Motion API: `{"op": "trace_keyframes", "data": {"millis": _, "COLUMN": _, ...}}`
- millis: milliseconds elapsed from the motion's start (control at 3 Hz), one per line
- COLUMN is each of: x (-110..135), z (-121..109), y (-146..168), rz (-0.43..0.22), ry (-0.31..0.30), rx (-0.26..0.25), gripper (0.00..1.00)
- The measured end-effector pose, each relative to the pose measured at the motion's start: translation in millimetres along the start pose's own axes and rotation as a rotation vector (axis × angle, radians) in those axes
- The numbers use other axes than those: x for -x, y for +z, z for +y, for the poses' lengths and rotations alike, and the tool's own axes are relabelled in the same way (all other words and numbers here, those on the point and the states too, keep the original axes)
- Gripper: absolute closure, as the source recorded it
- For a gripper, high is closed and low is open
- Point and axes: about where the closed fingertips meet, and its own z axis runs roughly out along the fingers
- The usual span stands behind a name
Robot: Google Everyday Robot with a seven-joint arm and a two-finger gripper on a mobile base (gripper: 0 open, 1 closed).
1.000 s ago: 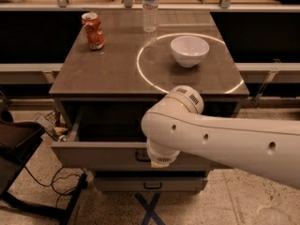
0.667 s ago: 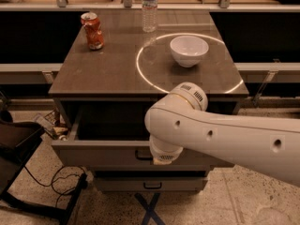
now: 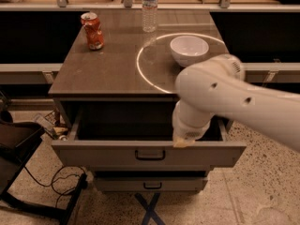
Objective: Open top drawer
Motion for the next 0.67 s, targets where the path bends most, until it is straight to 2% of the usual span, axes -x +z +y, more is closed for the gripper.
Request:
{"op": "trace_keyframes", "data": {"millis": 333, "x": -39, "z": -26, "y": -42, "rz": -0.019, "ry": -0.017, "rx": 0.028, "gripper": 1.0}}
{"op": "trace_keyframes", "data": {"millis": 667, "x": -88, "z": -45, "y": -71, "rz": -0.036, "ry": -0.041, "rx": 0.086, "gripper": 1.0}}
